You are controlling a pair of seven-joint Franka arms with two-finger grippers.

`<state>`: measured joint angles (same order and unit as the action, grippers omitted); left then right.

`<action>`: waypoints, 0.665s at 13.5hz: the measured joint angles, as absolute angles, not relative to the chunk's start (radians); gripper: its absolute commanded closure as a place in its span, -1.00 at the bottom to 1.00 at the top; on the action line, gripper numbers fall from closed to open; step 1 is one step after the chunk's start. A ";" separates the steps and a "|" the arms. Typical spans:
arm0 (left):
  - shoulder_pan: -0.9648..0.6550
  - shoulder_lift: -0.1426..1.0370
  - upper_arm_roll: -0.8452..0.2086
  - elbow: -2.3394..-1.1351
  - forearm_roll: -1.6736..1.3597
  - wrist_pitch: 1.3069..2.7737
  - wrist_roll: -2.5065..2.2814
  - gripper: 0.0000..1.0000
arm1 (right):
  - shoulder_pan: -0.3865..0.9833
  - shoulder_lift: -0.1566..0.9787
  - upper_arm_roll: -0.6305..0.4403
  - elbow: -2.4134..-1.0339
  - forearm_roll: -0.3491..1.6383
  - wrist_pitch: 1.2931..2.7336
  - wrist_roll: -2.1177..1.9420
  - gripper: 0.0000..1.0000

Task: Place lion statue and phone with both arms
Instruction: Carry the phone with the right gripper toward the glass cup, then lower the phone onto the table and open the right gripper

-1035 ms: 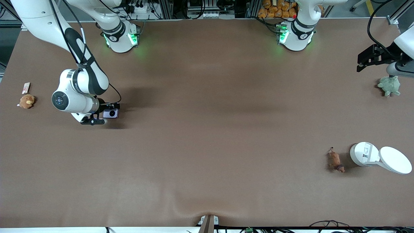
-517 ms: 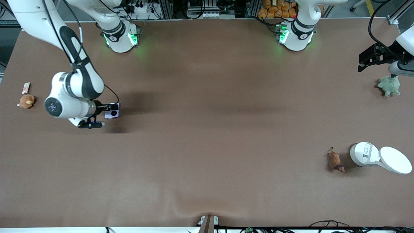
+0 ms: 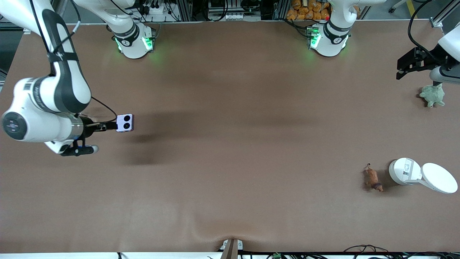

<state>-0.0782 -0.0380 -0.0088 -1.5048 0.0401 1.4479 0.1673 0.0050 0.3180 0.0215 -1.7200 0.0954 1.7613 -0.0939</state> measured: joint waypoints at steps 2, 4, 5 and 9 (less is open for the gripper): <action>-0.078 -0.038 -0.010 -1.503 0.040 1.448 0.167 -1.00 | 0.027 0.318 0.023 -1.600 0.093 1.725 -0.095 -1.00; -0.077 -0.038 -0.010 -1.503 0.040 1.448 0.167 -1.00 | 0.054 0.318 0.023 -1.476 0.071 1.623 -0.096 -1.00; -0.077 -0.037 -0.009 -1.503 0.040 1.448 0.167 -1.00 | 0.064 0.318 0.023 -1.420 0.056 1.581 -0.096 -1.00; -0.077 -0.037 -0.009 -1.503 0.040 1.448 0.167 -1.00 | 0.069 0.317 0.022 -1.274 0.051 1.441 -0.096 -1.00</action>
